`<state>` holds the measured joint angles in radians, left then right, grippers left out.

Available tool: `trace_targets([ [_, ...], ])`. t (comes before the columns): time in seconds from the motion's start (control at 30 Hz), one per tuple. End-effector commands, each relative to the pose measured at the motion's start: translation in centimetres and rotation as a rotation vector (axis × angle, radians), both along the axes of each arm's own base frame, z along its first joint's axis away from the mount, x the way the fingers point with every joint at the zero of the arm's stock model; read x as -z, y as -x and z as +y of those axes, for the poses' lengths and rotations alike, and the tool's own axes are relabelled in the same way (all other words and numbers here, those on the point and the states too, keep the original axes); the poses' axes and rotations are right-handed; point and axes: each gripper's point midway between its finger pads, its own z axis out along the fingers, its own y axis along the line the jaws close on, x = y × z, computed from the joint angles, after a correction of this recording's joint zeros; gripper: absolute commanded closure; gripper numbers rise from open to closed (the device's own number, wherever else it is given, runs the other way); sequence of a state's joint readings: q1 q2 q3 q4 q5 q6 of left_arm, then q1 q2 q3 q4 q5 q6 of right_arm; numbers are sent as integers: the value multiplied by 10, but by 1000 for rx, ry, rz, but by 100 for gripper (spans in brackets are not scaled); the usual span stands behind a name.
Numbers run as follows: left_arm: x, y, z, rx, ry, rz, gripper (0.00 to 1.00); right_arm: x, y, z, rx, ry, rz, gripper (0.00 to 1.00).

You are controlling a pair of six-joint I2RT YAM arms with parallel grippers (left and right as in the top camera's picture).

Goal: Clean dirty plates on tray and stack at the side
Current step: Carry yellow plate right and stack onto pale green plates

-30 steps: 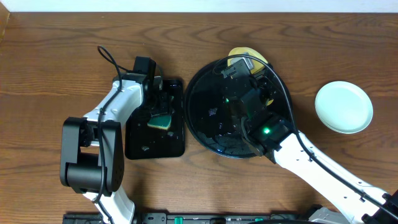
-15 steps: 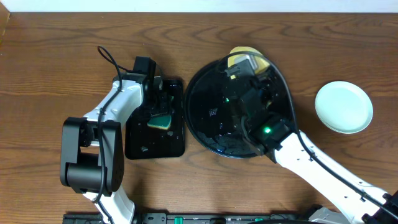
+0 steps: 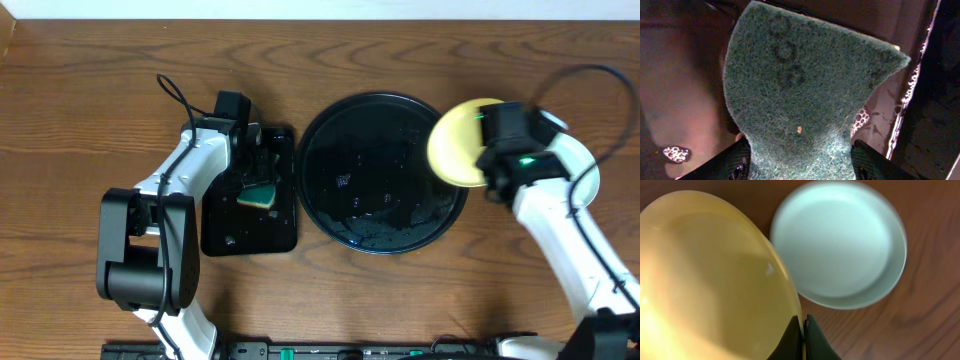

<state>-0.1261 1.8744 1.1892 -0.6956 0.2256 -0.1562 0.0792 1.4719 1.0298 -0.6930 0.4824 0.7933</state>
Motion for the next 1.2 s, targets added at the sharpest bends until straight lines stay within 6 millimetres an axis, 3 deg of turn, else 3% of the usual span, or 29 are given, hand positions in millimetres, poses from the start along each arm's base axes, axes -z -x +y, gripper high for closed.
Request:
trace_targets([
  [0.0, 5, 3, 3, 4, -13, 15, 35, 14, 3, -7, 234, -282, -74, 99],
  [0.13, 5, 3, 3, 4, -13, 15, 35, 24, 26, -41, 482, -343, -85, 99],
  [0.4, 5, 4, 3, 4, -13, 19, 35, 43, 47, -89, 657, -342, -135, 99],
  [0.7, 5, 4, 3, 4, -13, 19, 34, 67, 69, -120, 762, -341, -181, 99],
  [0.83, 5, 4, 3, 4, -13, 19, 34, 67, 64, -125, 708, -327, -189, 99],
  [0.87, 5, 4, 3, 4, -13, 19, 35, 65, 61, -126, 680, -319, -193, 94],
  [0.93, 5, 4, 3, 4, -13, 19, 35, 61, 46, -124, 577, -321, -212, 57],
  [1.0, 5, 4, 3, 4, -13, 19, 35, 55, 29, -119, 433, -319, -226, 33],
  [1.03, 5, 4, 3, 4, -13, 19, 35, 53, 21, -115, 362, -321, -227, 29],
  [1.17, 5, 5, 3, 4, -13, 22, 34, 52, 9, -95, 166, -352, -203, 27],
])
